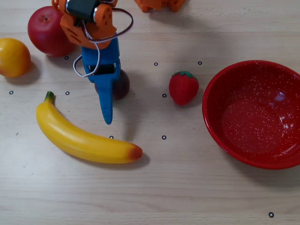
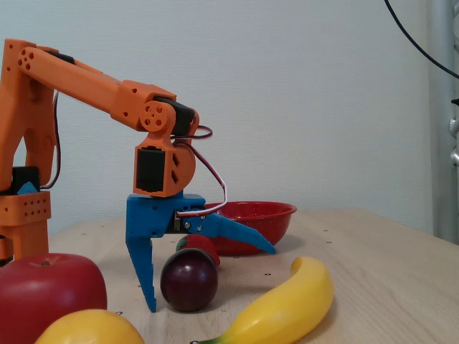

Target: Put plum in the red bowl.

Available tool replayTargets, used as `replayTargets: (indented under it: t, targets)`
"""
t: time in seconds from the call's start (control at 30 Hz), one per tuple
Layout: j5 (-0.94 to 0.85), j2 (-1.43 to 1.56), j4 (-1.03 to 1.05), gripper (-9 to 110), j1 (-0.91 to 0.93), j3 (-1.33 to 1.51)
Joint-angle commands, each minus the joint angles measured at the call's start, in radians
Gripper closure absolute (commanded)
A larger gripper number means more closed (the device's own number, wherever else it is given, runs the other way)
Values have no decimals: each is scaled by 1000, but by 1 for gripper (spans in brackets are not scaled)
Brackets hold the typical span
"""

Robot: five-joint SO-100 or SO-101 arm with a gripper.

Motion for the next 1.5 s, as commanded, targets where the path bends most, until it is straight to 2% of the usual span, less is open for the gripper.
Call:
replayTargets:
  t: [0.0,0.97,1.47]
  targets:
    - [8,23,-25,33,31,-60]
    - [14,21,66,33,57,-81]
    - [12,8,32,34,52,-75]
